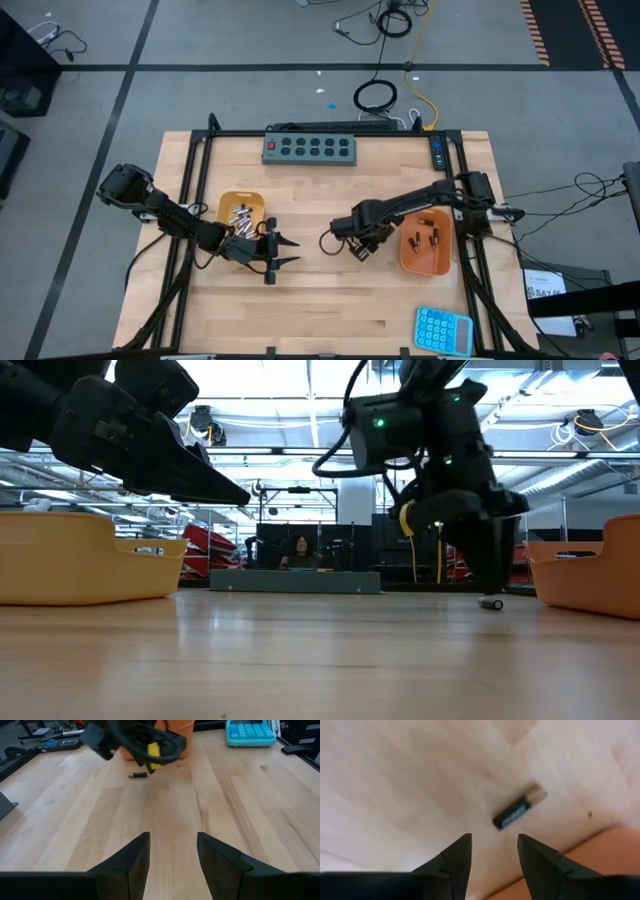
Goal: Sort batteries
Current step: Put the black battery into the orange bin
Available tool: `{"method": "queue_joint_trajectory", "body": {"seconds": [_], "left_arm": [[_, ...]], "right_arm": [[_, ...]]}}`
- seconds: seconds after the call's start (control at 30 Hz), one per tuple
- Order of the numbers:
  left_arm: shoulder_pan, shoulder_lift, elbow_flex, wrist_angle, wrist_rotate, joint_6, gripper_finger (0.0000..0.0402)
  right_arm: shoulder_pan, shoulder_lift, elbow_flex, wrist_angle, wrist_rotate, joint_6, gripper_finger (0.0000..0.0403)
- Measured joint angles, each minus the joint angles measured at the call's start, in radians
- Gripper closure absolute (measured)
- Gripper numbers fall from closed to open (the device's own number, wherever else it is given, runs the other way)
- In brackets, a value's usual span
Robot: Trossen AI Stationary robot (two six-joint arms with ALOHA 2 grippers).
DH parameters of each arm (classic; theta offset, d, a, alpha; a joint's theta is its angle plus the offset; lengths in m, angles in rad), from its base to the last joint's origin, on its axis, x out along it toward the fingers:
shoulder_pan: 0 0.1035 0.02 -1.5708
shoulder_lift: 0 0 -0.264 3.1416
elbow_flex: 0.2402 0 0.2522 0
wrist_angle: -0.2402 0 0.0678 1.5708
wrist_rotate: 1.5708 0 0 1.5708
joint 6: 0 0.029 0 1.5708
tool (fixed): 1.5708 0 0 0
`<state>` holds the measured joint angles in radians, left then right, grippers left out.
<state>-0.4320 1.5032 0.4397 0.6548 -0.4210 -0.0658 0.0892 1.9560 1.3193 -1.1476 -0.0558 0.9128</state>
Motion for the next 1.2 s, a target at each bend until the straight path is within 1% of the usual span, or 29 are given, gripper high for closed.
{"method": "queue_joint_trajectory", "body": {"seconds": [0.23,0.33,0.53,0.63,0.7,0.77,0.8,0.9,1.0,1.13,1.2], "left_arm": [[0.0,0.0,0.0,-0.001,0.0,0.0,0.0228],[0.0,0.0,0.0,-0.008,0.0,-0.001,0.0228],[0.0,0.0,0.0,-0.014,0.0,-0.001,0.0228],[0.0,0.0,0.0,-0.013,0.0,-0.001,0.0228],[0.0,0.0,0.0,-0.008,0.0,-0.001,0.0228],[0.0,0.0,0.0,-0.007,0.0,-0.001,0.0228],[0.0,0.0,0.0,-0.002,0.0,-0.001,0.0228],[0.0,0.0,0.0,0.004,0.0,-0.001,0.0228],[0.0,0.0,0.0,0.01,0.0,-0.001,0.0228],[0.0,0.0,0.0,0.008,0.0,-0.002,0.0228],[0.0,0.0,0.0,0.004,0.0,-0.003,0.0228]], "right_arm": [[-0.071,-0.002,-0.012,0.032,-0.006,-0.042,0.0254],[-0.09,-0.003,-0.061,0.071,-0.023,-0.046,0.0254],[-0.101,-0.015,-0.167,0.205,-0.055,-0.061,0.0259],[-0.1,-0.016,-0.176,0.222,-0.053,-0.086,0.0284],[-0.098,-0.014,-0.174,0.228,-0.052,-0.11,0.0322],[-0.093,-0.012,-0.167,0.23,-0.054,-0.144,0.0372],[-0.088,-0.012,-0.163,0.228,-0.051,-0.162,0.0384],[-0.075,-0.007,-0.149,0.22,-0.038,-0.175,0.0388],[-0.054,-0.005,-0.123,0.201,0.0,-0.199,0.0396],[-0.027,-0.004,-0.063,0.116,0.077,-0.227,0.0399],[-0.021,-0.019,-0.043,0.09,0.089,-0.229,0.04]]}}
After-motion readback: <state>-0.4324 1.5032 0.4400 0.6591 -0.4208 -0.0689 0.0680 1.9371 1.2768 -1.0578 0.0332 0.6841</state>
